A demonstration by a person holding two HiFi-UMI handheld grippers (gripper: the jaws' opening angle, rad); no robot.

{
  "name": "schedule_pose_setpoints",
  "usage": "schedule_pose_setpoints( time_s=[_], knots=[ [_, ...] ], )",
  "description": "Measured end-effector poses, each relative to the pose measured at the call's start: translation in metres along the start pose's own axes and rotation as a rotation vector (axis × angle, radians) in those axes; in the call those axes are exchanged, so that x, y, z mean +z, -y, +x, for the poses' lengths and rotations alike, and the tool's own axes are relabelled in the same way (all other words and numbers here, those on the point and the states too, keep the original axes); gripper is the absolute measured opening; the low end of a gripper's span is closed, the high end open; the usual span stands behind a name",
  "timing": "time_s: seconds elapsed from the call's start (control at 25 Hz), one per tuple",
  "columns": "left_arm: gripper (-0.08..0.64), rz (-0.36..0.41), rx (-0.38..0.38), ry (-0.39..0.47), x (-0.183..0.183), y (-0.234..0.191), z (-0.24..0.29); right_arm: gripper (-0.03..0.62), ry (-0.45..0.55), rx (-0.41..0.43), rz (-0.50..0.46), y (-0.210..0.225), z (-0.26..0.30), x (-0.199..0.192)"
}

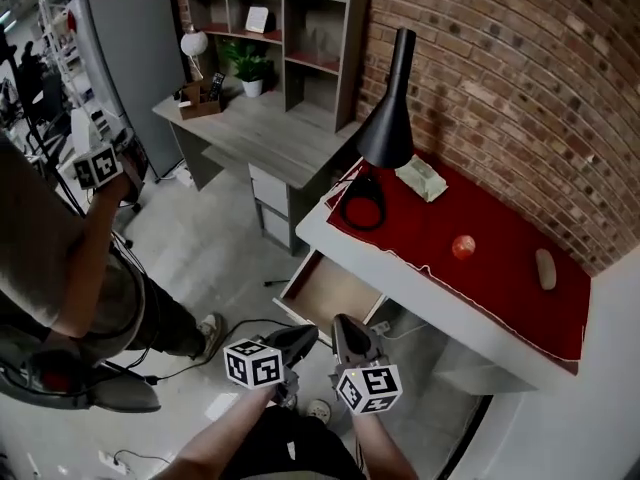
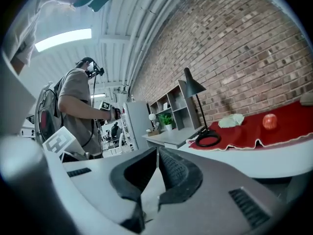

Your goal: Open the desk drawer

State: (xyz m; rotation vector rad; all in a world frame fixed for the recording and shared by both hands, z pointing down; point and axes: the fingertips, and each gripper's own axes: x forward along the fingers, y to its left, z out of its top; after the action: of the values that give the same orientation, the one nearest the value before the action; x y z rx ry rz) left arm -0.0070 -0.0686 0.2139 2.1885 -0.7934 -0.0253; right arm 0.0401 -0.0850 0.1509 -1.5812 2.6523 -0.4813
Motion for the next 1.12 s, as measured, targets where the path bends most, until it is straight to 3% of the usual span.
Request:
schedule_pose_setpoints(
  time_s=[0.16,0.56,0.8,1.12],
  knots=[
    [0.014,0.124,-0.047,0.0,0.028,0.023,-0.009,0.023,0.078,0.02,-0.003,-0.013,-0.009,0.038],
    [0.014,0.506,-0.122,0.037,0.076,0.099,0.015,0.023,0.295,-0.101,0.006,0.003,-0.049,0.097],
    [0.015,0.537,-0.133,0.11,0.084,0.127,0.031,0.023,0.271,-0.169,-0.078,0.007,-0.069,0.108],
    [0.015,0.609,-0.147,0.08,0.064,0.136,0.047,0.023,0.265,-0.343,-0.114,0.025,-0.104,0.097]
  ],
)
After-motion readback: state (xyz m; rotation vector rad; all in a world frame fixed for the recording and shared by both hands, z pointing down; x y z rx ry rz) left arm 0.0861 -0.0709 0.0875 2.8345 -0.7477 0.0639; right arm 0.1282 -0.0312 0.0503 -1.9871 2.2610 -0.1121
